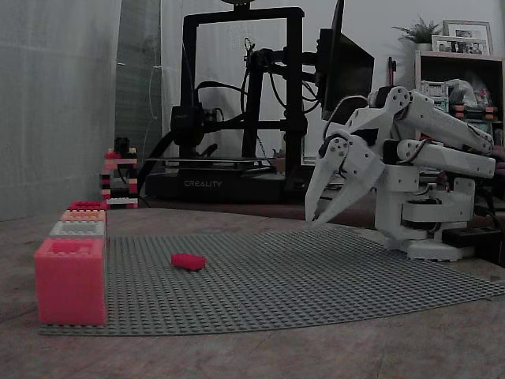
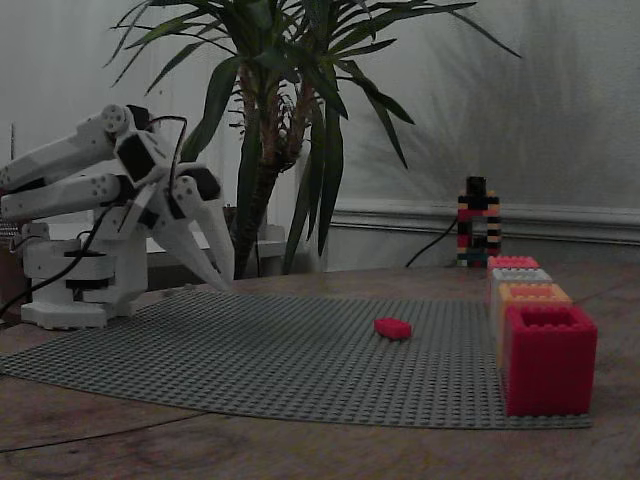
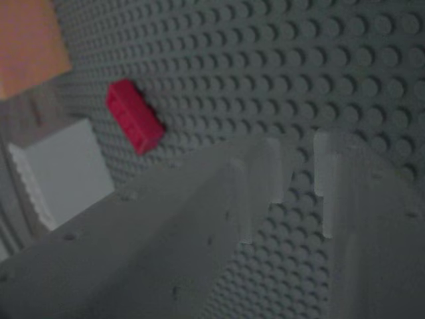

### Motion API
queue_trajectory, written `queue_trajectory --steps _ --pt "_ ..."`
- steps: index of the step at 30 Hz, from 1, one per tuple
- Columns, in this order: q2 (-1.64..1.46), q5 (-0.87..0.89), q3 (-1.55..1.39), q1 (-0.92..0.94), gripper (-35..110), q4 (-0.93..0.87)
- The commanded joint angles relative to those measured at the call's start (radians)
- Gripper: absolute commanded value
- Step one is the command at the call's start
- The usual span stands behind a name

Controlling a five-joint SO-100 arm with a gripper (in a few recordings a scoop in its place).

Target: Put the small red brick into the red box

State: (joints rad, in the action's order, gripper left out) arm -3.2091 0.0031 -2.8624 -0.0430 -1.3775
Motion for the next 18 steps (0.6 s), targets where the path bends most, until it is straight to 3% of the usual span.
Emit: queue_trajectory --steps 1,9,18 --pt "0.023 0.028 0.008 -0.018 0 -0.009" --pt "0.523 -0.023 0.265 -0.015 0 0.233" --pt "1.111 -0.296 0.739 -0.015 4 0.212"
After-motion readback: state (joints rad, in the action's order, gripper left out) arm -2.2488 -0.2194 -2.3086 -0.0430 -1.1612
